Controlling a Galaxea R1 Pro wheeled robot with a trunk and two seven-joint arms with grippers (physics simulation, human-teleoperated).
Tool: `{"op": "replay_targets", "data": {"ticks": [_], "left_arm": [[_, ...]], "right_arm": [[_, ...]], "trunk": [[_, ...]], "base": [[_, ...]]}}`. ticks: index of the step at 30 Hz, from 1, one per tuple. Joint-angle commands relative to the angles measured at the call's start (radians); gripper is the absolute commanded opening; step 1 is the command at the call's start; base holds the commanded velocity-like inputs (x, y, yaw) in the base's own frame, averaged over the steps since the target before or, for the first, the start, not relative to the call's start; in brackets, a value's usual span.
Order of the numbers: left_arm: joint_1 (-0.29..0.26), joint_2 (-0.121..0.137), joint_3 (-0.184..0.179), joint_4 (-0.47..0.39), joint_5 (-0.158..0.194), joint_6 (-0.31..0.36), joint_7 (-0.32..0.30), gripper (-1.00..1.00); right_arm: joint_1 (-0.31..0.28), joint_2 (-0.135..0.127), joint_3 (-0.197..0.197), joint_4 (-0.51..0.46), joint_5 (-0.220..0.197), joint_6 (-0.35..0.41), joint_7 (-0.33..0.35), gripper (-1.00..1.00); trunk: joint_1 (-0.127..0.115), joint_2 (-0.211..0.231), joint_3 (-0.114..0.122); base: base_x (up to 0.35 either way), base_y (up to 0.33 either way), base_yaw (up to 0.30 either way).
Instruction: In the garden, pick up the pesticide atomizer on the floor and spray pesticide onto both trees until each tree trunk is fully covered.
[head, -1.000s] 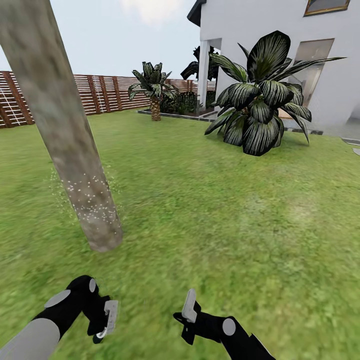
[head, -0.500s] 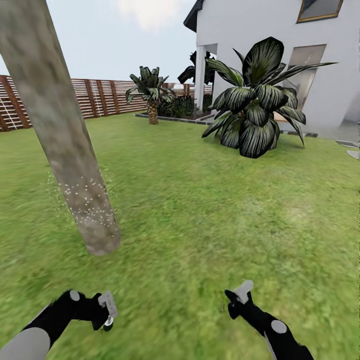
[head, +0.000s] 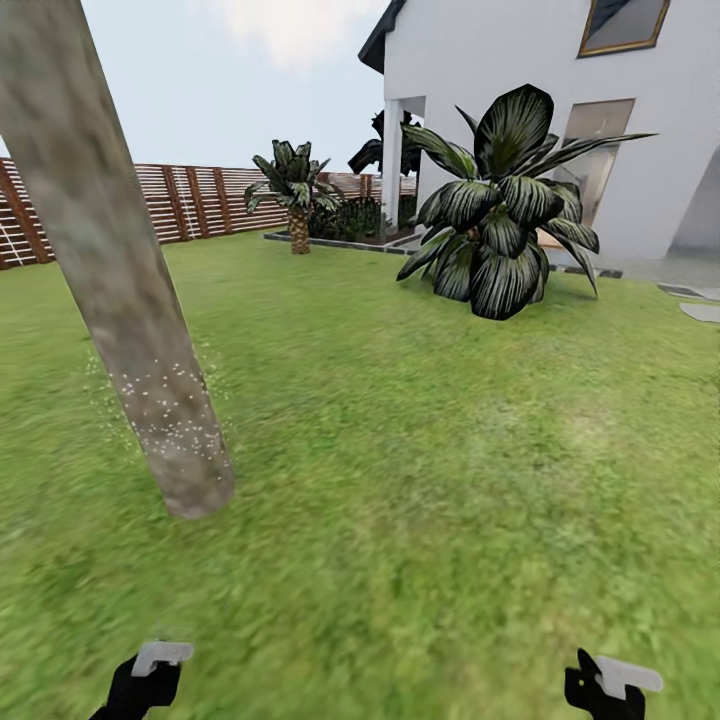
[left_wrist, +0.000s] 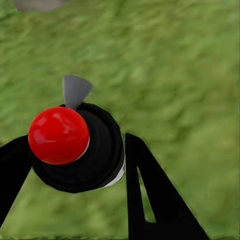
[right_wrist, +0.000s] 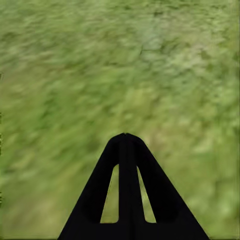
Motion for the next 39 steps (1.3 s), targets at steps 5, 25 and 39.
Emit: {"op": "replay_targets", "data": {"ticks": [5,25,39], "left_arm": [[0.009,0.000,0.000,0.035,0.054,-0.020,0.006,-1.00],[0.010,0.001,0.000,0.073,0.076,-0.028,0.008,-1.00],[0.010,0.005,0.000,0.074,0.076,-0.027,0.008,-1.00]], "right_arm": [[0.002,0.030,-0.002,0.003,0.003,-0.002,-0.005,-1.00],[0.002,0.034,-0.006,0.001,-0.001,-0.001,-0.006,1.00],[0.002,0.031,-0.008,0.001,-0.001,-0.001,-0.006,1.00]], "trunk": [[0.000,0.000,0.000],[0.000,0.000,0.002],[0.000,0.000,0.002]], "base": [[0.000,0.000,0.000],[0.000,0.000,-0.112],[0.000,0.000,-0.300]]}}
